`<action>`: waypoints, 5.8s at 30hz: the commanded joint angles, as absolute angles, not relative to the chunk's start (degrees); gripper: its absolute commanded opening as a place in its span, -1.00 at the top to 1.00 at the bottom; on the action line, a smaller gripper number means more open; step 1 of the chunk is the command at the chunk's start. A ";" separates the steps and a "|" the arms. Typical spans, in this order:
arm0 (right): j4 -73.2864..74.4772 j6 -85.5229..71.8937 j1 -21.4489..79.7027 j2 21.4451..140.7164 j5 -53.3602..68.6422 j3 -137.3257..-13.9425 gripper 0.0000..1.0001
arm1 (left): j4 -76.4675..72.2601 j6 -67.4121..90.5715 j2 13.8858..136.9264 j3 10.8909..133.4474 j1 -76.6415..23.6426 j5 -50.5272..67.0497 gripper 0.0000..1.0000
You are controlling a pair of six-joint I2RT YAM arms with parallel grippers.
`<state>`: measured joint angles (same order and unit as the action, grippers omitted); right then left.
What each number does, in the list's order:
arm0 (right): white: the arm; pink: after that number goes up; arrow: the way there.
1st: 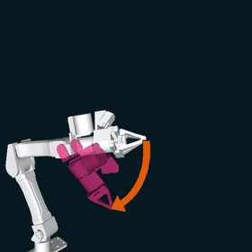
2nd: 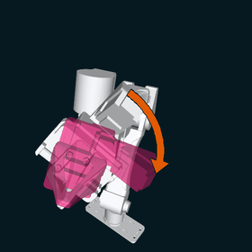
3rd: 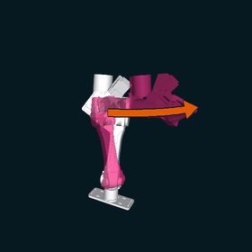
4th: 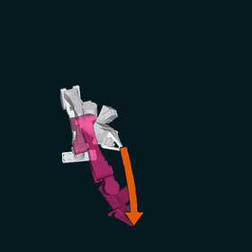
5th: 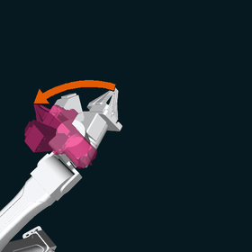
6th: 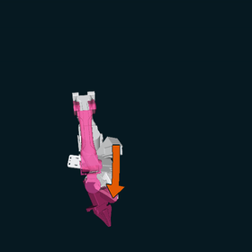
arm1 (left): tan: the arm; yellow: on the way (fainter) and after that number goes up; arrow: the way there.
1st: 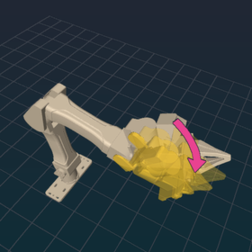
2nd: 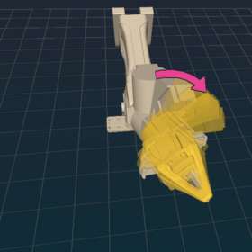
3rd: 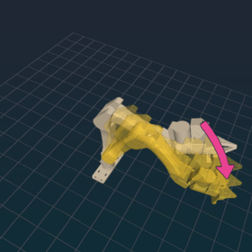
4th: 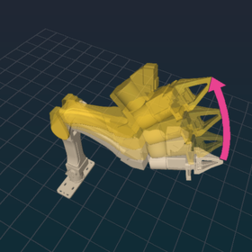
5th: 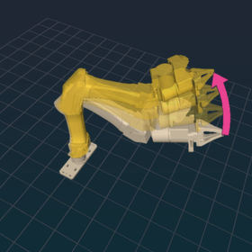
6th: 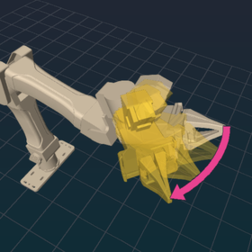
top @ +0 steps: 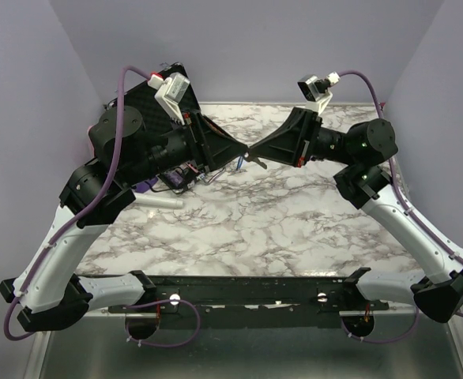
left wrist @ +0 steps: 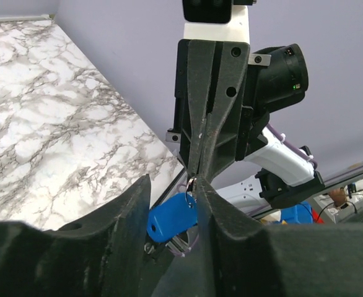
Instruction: Remove the keys from the keyring
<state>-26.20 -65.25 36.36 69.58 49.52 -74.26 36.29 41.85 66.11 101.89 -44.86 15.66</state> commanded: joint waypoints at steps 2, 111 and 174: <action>-26.63 -64.42 37.27 67.85 50.19 -73.65 0.99 | 38.76 39.73 66.53 102.39 -44.82 12.13 0.03; 52.73 -46.32 37.09 68.55 0.18 -71.72 0.99 | 34.80 23.91 99.05 56.77 -70.66 -6.76 -0.02; 53.62 -47.90 37.00 61.26 -17.67 -72.43 0.99 | 55.46 24.52 75.34 83.87 -43.95 -7.73 -0.64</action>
